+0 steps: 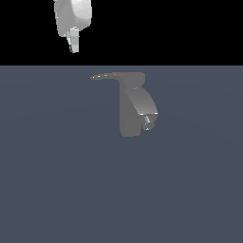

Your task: Turn on the faucet by rotating a designated handle.

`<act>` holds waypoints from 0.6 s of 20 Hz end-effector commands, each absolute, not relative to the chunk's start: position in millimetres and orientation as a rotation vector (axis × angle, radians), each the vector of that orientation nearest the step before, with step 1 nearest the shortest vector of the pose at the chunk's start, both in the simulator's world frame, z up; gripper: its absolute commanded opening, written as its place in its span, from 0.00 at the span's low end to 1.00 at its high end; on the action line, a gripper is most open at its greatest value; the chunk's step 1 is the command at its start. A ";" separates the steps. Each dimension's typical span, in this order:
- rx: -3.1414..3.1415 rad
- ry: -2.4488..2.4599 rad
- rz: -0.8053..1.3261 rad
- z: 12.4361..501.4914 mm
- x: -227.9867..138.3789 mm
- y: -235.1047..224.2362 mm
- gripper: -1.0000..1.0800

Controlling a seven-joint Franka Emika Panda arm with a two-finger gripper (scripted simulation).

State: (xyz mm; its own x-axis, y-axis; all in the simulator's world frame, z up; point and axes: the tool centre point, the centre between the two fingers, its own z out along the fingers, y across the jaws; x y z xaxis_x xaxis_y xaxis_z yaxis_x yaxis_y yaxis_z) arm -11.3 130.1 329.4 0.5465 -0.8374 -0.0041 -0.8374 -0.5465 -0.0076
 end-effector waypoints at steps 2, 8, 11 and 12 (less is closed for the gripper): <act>-2.696 1.598 -0.001 316.7 10.8 129.7 0.00; -2.577 1.789 -0.002 293.4 51.4 123.8 0.00; -2.514 1.880 -0.002 282.2 71.0 118.5 0.00; -2.494 1.908 -0.003 278.7 77.1 116.6 0.00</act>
State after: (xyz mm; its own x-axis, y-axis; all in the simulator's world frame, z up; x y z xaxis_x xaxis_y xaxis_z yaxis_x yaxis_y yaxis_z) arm 67.2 119.5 284.2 0.2960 -0.9552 -0.0012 -0.9552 -0.2960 -0.0023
